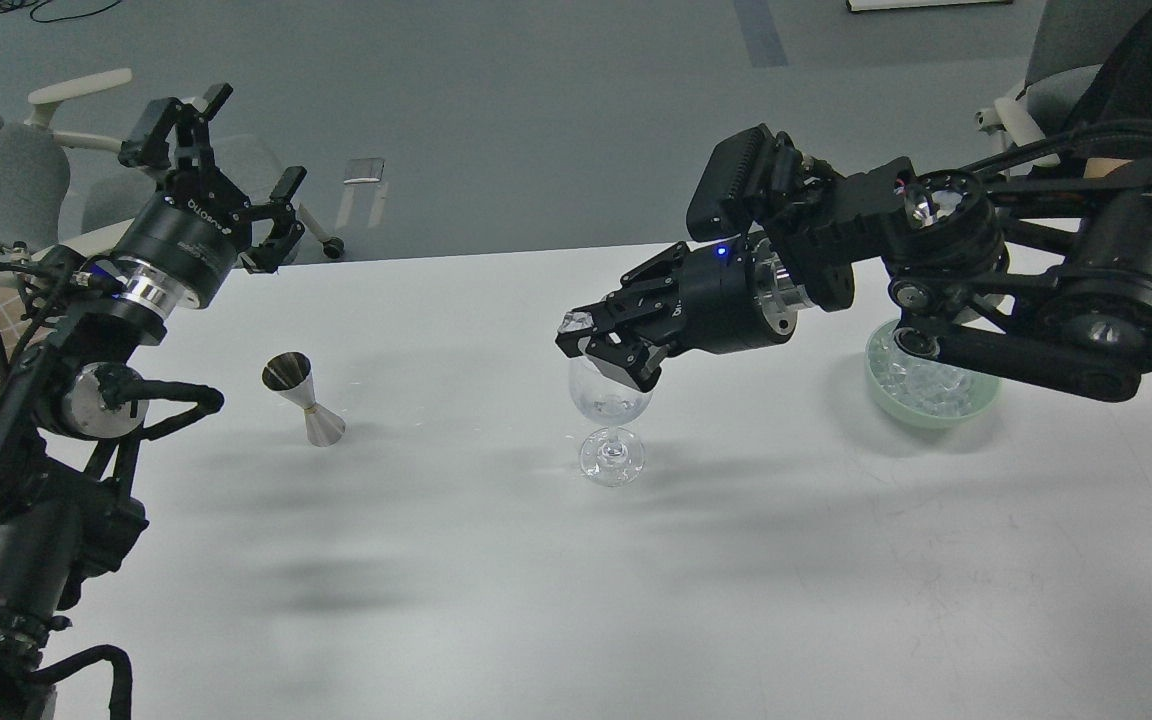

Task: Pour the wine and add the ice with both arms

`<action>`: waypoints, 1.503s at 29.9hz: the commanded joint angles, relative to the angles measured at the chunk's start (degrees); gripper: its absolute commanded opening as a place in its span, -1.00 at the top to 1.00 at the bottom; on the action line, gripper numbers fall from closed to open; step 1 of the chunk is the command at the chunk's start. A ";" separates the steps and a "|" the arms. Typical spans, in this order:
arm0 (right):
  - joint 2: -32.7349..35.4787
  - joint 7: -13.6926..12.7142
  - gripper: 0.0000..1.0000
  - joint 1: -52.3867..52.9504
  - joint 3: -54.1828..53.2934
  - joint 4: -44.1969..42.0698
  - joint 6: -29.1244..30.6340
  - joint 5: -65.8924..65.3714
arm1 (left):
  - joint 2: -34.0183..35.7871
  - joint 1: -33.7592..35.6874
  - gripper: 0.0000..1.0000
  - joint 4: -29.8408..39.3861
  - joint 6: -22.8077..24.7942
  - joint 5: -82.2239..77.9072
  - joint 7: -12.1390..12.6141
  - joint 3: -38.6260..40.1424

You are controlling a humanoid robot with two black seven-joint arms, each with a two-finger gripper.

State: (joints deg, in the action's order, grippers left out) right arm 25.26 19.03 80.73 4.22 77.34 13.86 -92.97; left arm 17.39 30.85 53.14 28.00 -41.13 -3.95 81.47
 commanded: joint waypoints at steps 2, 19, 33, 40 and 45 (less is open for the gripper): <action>-0.03 0.13 0.75 0.13 0.17 -0.08 0.90 0.33 | 0.10 0.00 -0.96 0.03 0.00 0.00 0.00 0.00; 0.15 0.04 0.65 0.22 0.17 0.18 1.34 0.95 | 0.36 0.00 -0.96 0.29 0.00 0.00 0.00 0.00; 1.64 0.65 0.65 1.45 0.17 0.88 5.21 1.04 | 0.45 0.00 -0.96 0.56 0.00 0.00 0.00 0.00; 1.64 1.27 0.64 1.62 0.17 1.32 7.23 2.17 | 0.45 0.00 -0.96 0.56 0.00 0.00 0.00 0.00; 1.64 1.27 0.64 1.62 0.17 1.24 7.23 2.18 | 0.45 0.00 -0.96 0.56 0.00 0.00 0.00 0.00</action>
State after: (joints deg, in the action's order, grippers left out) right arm 26.89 20.30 82.35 4.40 78.66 21.01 -90.76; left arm 17.84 30.80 53.70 28.00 -41.13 -3.95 81.48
